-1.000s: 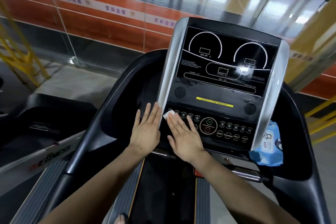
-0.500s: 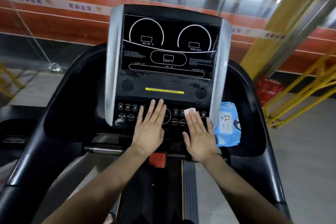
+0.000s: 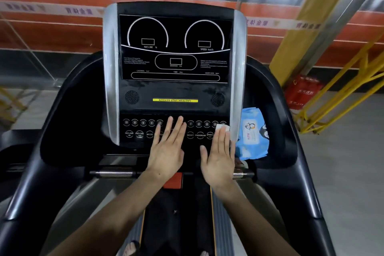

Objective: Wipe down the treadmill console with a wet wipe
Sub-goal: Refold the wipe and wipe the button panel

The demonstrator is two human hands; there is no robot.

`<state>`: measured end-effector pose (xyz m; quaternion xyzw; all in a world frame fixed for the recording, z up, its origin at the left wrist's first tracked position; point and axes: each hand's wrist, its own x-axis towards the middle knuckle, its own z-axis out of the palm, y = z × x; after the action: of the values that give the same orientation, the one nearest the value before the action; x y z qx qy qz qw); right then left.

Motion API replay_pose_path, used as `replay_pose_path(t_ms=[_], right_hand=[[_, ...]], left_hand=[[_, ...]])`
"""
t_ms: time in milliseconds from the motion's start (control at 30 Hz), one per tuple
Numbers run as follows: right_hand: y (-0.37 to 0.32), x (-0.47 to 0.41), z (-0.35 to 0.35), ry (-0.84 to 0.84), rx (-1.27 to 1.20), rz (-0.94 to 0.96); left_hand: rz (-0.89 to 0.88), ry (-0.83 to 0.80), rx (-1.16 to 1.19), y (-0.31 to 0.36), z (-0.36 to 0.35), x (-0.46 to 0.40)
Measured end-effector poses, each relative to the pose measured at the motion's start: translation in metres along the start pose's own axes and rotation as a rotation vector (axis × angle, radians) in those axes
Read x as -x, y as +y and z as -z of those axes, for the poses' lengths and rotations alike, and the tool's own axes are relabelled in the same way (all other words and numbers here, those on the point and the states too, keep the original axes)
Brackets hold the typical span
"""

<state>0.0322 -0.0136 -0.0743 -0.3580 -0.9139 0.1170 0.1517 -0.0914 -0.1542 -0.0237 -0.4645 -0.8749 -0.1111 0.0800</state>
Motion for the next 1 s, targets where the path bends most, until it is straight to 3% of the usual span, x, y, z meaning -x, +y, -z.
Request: replay_pose_path(t_ms=[100,433,633,867,1000], right_hand=[[-0.041,0.008,-0.012,-0.05,-0.015,-0.012],[-0.179,0.012,-0.05,-0.127,0.025,0.242],[-0.227,0.004,-0.063,-0.152,0.132,0.508],[-0.196,-0.01,-0.043,-0.193,0.323,0.822],[-0.141,-0.022,-0.023,-0.175,0.389,0.856]], left_hand=[[0.029,0.024,0.008,-0.027,0.004,0.007],[0.196,0.007,-0.006,-0.16,0.024,0.062],[0.198,-0.025,-0.024,-0.205,0.034,0.08],[0.212,-0.014,0.018,-0.198,0.034,0.081],[0.179,-0.011,0.07,-0.158,0.028,0.065]])
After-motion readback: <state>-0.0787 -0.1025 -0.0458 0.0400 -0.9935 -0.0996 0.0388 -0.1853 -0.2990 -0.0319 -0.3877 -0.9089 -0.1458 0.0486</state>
